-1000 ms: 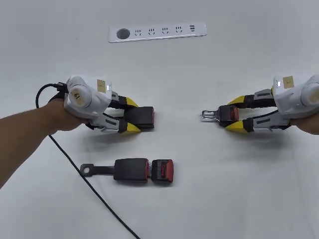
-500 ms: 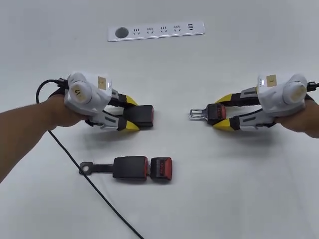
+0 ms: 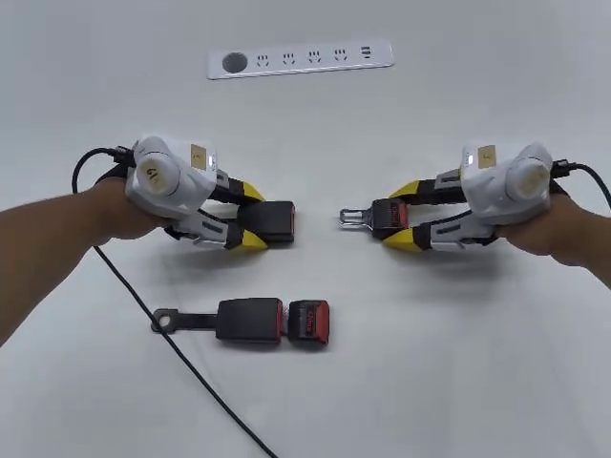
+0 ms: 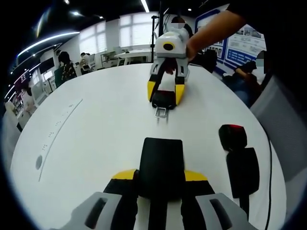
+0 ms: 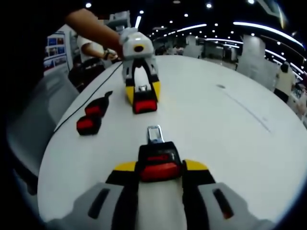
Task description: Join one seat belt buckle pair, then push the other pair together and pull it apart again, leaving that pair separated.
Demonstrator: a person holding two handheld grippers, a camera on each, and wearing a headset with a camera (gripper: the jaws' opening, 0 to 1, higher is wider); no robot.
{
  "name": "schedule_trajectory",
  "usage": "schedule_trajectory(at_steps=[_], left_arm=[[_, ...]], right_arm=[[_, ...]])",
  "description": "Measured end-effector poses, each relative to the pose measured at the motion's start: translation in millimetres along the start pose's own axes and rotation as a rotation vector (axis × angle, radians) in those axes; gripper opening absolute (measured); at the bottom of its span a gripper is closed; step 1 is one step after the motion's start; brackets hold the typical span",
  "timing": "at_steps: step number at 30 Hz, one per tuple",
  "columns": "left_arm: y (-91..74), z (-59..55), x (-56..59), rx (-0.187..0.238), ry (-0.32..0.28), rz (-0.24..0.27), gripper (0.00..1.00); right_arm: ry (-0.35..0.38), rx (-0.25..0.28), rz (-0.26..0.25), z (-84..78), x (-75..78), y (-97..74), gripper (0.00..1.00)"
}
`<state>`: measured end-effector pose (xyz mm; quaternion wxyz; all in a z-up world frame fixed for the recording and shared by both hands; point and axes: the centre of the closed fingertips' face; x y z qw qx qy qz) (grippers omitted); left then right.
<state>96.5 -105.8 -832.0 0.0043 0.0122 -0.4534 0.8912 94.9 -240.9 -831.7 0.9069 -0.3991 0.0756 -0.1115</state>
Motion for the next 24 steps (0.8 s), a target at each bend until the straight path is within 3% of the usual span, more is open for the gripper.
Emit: schedule_trajectory(at_steps=[24], left_arm=[[0.2, 0.5, -1.7, -0.025, 0.003, -0.009, 0.35]], right_arm=[[-0.022, 0.008, 0.009, 39.7, -15.5, 37.1, 0.35]])
Point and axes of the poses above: the centre of the closed fingertips' face, and the gripper's own axes: y roughly forward along the fingers, x roughly to its right, z roughly out of its top, and after that the axes turned 9 degrees about -x, right-handed
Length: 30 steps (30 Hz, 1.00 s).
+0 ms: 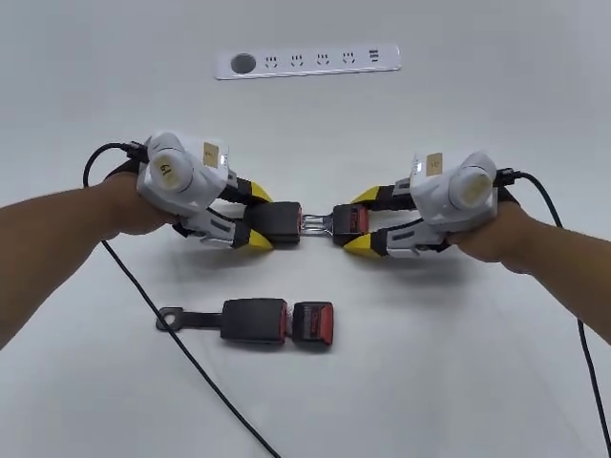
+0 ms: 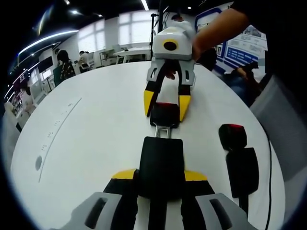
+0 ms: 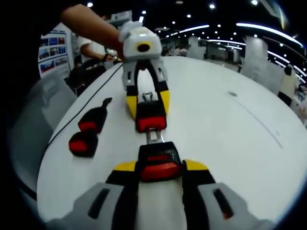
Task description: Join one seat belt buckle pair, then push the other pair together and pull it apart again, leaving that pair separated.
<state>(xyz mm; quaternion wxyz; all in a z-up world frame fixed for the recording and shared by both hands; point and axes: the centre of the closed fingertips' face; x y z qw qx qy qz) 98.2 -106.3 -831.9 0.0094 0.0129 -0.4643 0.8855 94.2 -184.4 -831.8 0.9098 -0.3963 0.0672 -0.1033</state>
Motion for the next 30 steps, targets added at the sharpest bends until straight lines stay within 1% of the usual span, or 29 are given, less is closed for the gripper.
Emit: schedule_trajectory(at_steps=[7, 13, 14, 17, 21, 30], left_arm=[[0.0, -0.5, 0.5, -0.012, 0.012, -0.005, 0.35], [0.0, -1.0, 1.0, -0.021, 0.015, -0.004, 0.35], [0.0, -1.2, 1.0, -0.023, 0.015, -0.004, 0.35], [0.0, -1.3, 1.0, -0.029, 0.019, -0.004, 0.35], [0.6, -0.9, 1.5, -0.048, 0.039, -0.009, 0.34], [1.0, -0.9, 1.1, -0.055, 0.042, -0.009, 0.34]], right_arm=[[-0.009, -0.014, -0.002, 3.4, -2.0, 3.1, 0.35], [-0.002, -0.007, -0.002, 10.4, -4.5, 9.1, 0.35], [-0.008, -0.017, -0.006, 10.7, -4.4, 9.5, 0.35], [0.0, -0.016, -0.002, 10.0, -5.0, 9.1, 0.35], [0.002, -0.033, -0.003, 10.7, -4.7, 10.4, 0.34], [0.009, -0.047, -0.008, 10.6, -2.0, 14.1, 0.34]])
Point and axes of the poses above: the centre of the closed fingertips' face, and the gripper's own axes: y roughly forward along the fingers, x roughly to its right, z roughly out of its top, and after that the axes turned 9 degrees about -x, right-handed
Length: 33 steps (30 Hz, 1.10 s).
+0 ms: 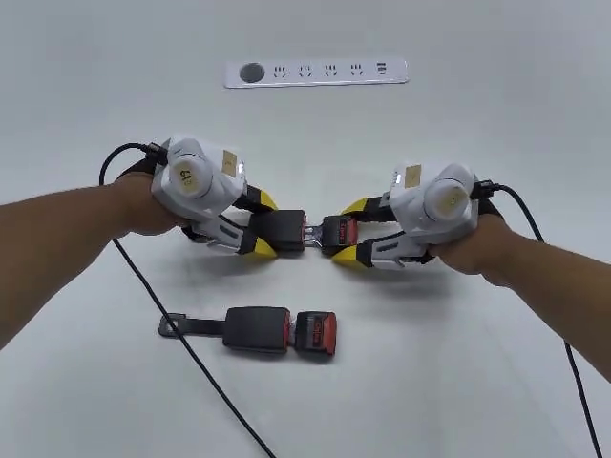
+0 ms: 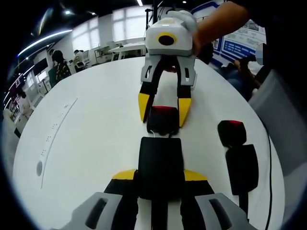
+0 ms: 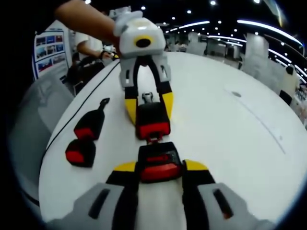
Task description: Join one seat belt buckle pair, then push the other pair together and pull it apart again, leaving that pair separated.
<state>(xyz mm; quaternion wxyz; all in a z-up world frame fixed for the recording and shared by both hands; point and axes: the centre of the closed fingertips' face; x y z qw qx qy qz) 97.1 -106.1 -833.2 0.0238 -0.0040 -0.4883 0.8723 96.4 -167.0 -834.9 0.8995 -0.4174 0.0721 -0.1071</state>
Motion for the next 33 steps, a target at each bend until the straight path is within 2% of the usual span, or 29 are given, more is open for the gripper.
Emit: schedule_trajectory(at_steps=[12, 15, 27, 33], left_arm=[[1.1, 0.7, -0.1, -0.014, 0.011, -0.004, 0.34], [1.3, 0.4, -0.1, -0.017, 0.008, -0.004, 0.34], [1.3, 0.1, 0.0, -0.028, 0.011, -0.003, 0.34], [1.1, 0.0, 0.1, -0.031, 0.011, -0.002, 0.34]], right_arm=[[0.019, -0.003, -0.004, 6.8, -3.5, 7.6, 0.34], [0.049, -0.002, -0.007, 9.4, -5.6, 8.9, 0.34], [0.026, -0.049, -0.018, 6.9, -2.7, 11.6, 0.34], [0.022, -0.057, -0.02, 6.9, -2.3, 11.9, 0.34]])
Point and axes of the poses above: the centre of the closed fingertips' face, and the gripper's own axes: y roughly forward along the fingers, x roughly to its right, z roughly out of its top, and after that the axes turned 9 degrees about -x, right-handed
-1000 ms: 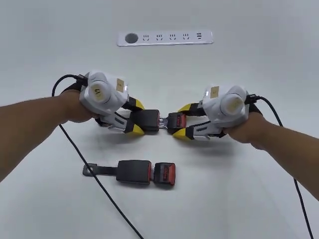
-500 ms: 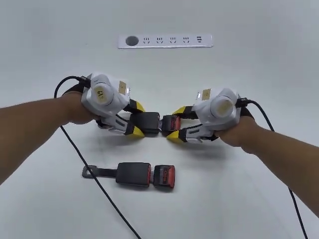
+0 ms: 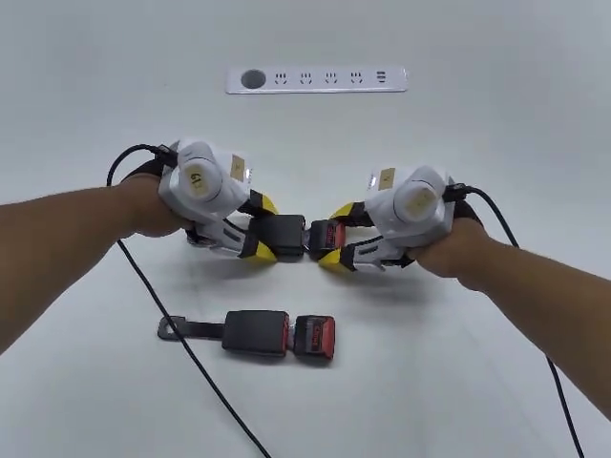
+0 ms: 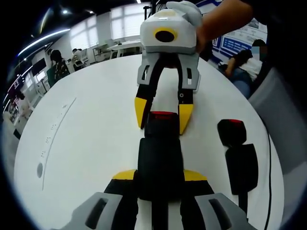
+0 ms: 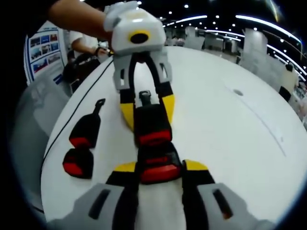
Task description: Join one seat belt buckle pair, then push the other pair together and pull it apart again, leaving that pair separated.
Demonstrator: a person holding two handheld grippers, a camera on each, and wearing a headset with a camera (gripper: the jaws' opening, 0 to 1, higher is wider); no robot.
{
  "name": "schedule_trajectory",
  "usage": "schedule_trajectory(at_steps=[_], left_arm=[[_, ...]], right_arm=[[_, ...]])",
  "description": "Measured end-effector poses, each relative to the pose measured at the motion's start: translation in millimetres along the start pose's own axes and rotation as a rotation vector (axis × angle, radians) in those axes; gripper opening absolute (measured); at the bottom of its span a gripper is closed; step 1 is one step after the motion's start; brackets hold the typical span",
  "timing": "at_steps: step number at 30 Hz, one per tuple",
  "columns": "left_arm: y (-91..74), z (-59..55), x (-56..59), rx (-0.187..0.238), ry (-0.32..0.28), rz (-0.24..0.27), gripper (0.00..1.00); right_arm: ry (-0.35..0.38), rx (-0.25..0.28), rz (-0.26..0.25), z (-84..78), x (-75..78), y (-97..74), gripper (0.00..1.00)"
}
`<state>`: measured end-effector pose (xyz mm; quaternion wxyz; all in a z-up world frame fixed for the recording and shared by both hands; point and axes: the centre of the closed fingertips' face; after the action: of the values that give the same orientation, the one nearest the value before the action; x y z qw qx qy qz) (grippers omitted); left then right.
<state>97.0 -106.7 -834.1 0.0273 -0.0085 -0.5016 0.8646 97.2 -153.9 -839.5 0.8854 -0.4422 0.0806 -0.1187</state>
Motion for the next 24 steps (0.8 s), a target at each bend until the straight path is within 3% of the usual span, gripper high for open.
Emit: schedule_trajectory(at_steps=[24], left_arm=[[-0.9, -0.1, 1.9, -0.002, -0.006, -0.001, 0.34]], right_arm=[[-0.022, -0.009, -0.004, -1.7, -0.1, -0.5, 0.34]])
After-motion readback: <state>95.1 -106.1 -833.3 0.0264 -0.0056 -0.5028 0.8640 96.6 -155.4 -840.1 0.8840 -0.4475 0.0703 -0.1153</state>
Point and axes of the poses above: the centre of the closed fingertips' face, and the gripper's own axes: y roughly forward along the fingers, x roughly to its right, z roughly out of its top, and after that the axes turned 9 degrees about -x, right-handed
